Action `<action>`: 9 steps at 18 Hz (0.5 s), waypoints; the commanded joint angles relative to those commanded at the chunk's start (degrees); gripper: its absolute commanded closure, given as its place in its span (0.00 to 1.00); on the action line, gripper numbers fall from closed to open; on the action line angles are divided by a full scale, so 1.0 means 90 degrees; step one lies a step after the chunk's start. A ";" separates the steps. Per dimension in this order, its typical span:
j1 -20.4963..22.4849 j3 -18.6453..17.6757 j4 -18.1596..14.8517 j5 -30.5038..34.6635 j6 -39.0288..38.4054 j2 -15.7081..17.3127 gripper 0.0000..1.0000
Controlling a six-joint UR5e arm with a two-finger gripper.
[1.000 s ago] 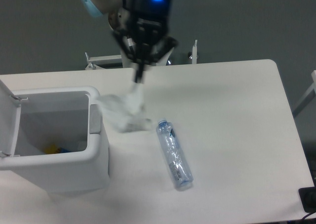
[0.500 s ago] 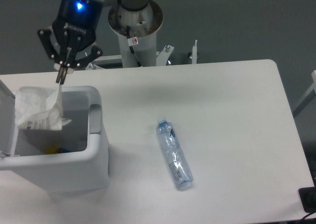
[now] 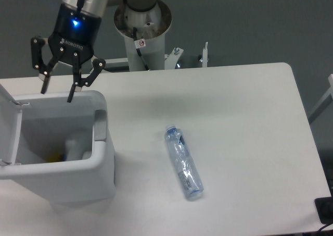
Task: Place the trash in the trash can
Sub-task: 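Move the open gripper over the clear plastic bottle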
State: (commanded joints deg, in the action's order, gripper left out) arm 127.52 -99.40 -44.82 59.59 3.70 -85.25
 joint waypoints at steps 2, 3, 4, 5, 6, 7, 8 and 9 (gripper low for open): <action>0.0555 -0.0010 0.0000 -0.0010 -0.0234 0.0000 0.00; 0.1080 0.0000 0.0010 -0.0019 -0.0284 -0.0048 0.00; 0.1327 0.0048 0.0010 -0.0020 -0.0275 -0.0126 0.00; 0.1513 0.0116 0.0010 -0.0010 -0.0275 -0.0282 0.00; 0.1727 0.0195 0.0000 0.0019 -0.0275 -0.0467 0.00; 0.1913 0.0273 0.0000 0.0068 -0.0255 -0.0662 0.00; 0.2012 0.0380 0.0000 0.0223 -0.0255 -0.0867 0.00; 0.2042 0.0497 0.0000 0.0476 -0.0226 -0.1043 0.00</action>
State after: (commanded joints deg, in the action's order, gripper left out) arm 145.90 -94.93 -44.82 63.87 1.67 -94.64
